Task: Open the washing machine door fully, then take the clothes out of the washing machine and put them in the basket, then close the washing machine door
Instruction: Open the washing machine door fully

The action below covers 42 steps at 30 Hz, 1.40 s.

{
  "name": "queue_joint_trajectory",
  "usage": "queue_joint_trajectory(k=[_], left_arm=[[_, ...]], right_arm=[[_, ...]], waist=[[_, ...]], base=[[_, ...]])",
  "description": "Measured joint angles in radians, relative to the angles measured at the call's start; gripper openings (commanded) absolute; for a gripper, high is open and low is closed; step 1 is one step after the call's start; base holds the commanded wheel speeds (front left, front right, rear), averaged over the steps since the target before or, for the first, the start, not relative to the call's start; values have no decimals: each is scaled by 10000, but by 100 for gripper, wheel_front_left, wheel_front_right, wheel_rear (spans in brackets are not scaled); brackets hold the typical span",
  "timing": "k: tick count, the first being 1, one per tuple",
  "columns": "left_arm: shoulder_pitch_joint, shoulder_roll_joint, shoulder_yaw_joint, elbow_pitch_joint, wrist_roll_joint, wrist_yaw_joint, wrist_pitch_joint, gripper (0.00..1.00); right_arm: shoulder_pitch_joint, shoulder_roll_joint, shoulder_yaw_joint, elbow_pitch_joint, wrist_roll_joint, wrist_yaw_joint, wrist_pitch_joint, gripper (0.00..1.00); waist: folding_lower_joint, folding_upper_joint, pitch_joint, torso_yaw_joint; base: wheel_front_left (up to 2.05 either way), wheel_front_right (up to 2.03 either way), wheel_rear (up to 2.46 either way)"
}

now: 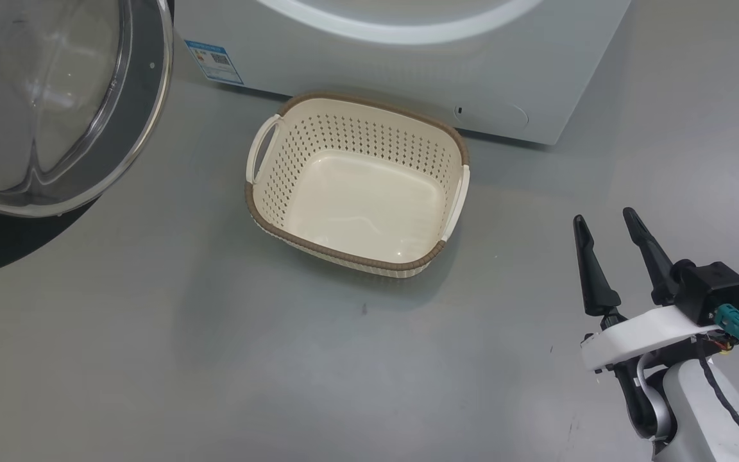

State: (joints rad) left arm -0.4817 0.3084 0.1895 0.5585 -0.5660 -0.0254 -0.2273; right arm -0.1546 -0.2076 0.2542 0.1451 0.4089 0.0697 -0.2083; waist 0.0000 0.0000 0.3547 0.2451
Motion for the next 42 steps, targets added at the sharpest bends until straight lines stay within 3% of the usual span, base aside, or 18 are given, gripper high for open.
queue_joint_trajectory(k=[16,42], left_arm=[[1215,-589,-988,-190,662,-372,-128,0],[3481,-1772,-1893,-1902,940,-627,-211,0]], right_arm=[[210,506,-136,667,313,81,-261,100],[1033,702,-301,811,397,86,-349,100]], waist=[[0,0,-1594,-498],[0,0,-3368,-2559]], base=[[0,0,0],[0,0,0]])
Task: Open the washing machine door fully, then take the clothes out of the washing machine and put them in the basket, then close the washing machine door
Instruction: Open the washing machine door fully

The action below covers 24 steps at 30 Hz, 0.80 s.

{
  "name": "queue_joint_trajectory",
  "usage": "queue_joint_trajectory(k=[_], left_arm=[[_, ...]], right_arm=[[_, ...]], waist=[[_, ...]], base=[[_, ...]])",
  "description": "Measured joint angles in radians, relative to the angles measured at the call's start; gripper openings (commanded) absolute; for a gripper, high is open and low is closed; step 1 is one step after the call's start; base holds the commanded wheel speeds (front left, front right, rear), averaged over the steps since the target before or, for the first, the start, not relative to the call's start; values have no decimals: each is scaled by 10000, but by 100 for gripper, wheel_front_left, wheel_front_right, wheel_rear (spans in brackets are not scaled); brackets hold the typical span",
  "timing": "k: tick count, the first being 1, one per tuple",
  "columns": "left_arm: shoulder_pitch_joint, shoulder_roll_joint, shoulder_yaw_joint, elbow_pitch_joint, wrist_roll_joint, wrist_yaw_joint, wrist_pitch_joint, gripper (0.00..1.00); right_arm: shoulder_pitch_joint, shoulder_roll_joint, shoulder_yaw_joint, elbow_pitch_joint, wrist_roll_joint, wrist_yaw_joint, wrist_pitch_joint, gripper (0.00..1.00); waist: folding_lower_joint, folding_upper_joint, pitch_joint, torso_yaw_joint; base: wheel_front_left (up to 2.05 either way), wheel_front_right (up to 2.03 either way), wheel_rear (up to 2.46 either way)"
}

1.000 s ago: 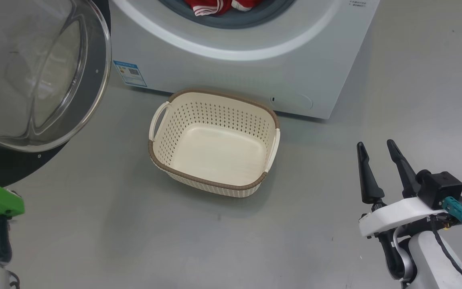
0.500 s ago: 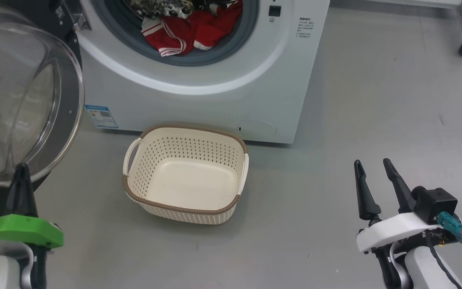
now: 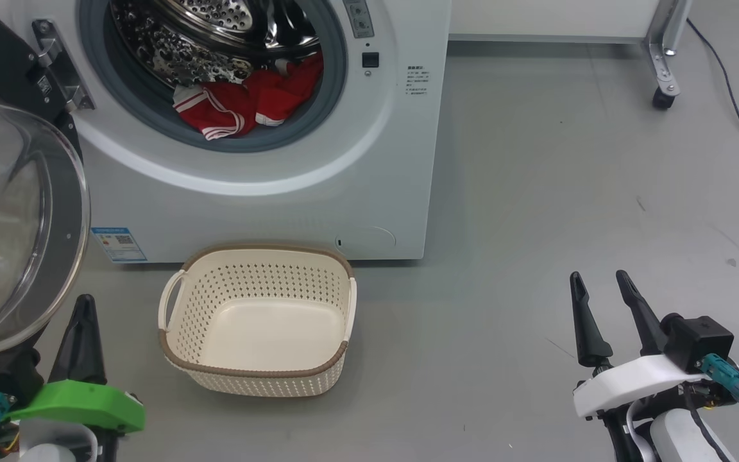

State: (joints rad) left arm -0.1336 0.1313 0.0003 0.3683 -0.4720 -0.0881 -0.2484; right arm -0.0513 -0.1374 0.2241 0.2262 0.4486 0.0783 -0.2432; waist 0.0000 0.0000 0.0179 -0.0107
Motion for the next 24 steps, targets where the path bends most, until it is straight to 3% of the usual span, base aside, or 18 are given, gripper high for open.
queue_joint_trajectory(k=[12,13,14,15,24], left_arm=[[634,-370,-384,-723,105,-90,-6,0],[659,-391,-393,-794,105,-96,-6,16],[696,-399,-399,-861,105,-96,-6,68],[730,-401,-403,-903,107,-96,-6,99],[825,-441,-433,-1210,240,-96,-8,100]], right_arm=[[249,-69,-182,-253,0,13,-2,100],[249,-67,-184,-272,0,13,-2,100],[248,-63,-186,-286,0,13,-4,100],[249,-61,-192,-299,0,13,-4,100],[249,-50,-280,-449,0,12,-12,100]], waist=[[0,0,-200,-586],[0,0,-192,-594],[0,0,-183,-601],[0,0,-173,-608],[0,0,-68,-596]], base=[[0,0,0],[0,0,0],[0,0,0],[0,0,0],[0,0,0]])
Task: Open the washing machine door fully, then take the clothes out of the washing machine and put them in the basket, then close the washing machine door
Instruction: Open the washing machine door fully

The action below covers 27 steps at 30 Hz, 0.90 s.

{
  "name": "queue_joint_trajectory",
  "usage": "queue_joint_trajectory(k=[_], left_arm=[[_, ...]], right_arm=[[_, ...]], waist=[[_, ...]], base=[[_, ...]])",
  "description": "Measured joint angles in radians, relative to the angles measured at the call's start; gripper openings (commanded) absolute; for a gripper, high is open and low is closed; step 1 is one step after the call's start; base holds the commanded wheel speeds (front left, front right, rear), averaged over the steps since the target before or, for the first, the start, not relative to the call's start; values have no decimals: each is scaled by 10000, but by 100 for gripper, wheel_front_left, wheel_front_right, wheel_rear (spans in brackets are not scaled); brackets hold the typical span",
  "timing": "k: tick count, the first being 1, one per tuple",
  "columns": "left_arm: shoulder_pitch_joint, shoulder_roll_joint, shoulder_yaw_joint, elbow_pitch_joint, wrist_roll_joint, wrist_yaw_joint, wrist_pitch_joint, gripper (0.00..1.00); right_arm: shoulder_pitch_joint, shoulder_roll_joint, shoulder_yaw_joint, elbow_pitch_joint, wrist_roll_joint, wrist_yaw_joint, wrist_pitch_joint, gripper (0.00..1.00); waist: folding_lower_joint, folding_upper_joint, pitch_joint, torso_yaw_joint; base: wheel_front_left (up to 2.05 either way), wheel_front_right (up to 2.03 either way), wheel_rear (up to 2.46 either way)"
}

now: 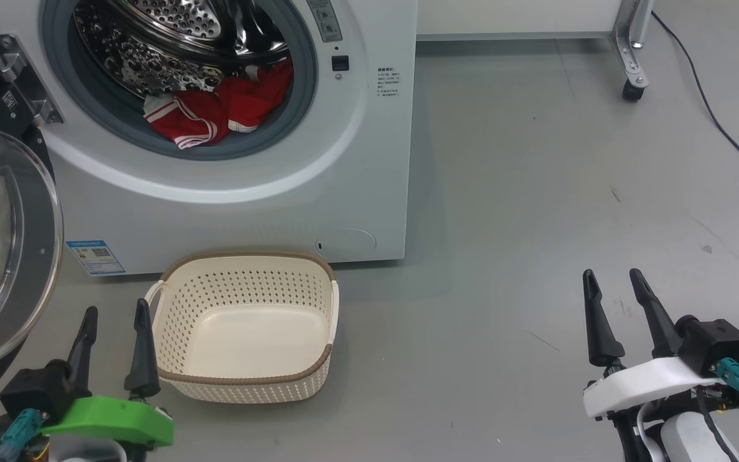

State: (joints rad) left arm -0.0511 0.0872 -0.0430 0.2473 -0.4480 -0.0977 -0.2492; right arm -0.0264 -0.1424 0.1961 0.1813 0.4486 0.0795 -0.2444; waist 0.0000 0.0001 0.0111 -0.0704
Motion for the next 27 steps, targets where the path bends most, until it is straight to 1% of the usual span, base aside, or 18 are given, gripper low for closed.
queue_joint_trajectory(k=[27], left_arm=[[193,-59,-92,-439,288,58,0,100]], right_arm=[[1,107,-69,-163,-4,0,-2,100]], waist=[[0,0,209,-1]], base=[[0,0,0]])
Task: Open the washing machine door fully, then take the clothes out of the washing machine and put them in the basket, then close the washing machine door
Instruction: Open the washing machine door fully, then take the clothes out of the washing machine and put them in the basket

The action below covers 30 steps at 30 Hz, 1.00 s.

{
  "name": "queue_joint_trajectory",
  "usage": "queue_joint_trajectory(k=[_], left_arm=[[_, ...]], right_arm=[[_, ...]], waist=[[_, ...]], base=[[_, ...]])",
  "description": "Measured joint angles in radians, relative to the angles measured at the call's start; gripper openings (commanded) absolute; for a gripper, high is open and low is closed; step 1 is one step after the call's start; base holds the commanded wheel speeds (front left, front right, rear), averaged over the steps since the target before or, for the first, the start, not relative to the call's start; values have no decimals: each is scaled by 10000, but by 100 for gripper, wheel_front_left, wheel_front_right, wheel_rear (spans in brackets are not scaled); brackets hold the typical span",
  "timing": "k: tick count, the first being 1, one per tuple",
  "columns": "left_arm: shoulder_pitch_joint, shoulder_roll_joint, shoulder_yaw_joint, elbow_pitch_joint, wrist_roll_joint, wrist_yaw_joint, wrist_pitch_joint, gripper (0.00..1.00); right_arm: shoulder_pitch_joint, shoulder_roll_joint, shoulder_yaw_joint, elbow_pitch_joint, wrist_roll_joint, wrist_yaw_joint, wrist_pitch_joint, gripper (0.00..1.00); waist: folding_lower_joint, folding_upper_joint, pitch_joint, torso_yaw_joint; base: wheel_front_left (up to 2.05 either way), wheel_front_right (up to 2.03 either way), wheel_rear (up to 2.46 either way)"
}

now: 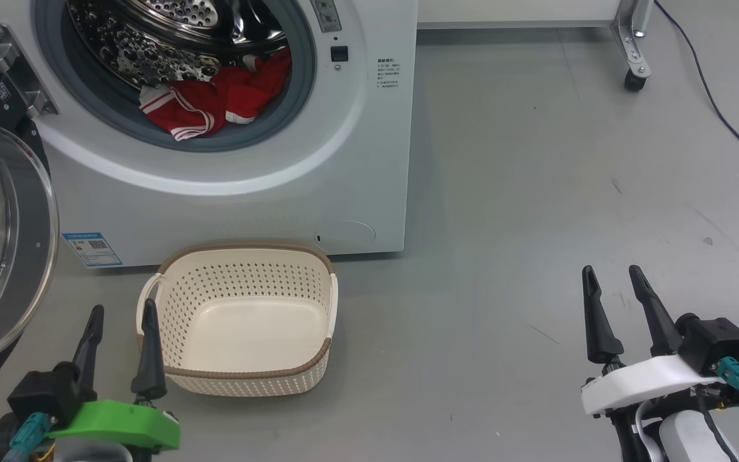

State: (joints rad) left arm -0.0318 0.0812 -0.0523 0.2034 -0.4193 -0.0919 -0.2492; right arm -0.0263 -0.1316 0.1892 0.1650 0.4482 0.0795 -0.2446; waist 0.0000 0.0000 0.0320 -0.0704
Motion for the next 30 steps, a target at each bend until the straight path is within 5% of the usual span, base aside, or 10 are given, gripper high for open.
queue_joint_trajectory(k=[30], left_arm=[[124,-15,-113,-221,119,73,0,100]], right_arm=[[2,58,-109,-21,-13,13,0,100]], waist=[[0,0,33,8]], base=[[0,0,0]])
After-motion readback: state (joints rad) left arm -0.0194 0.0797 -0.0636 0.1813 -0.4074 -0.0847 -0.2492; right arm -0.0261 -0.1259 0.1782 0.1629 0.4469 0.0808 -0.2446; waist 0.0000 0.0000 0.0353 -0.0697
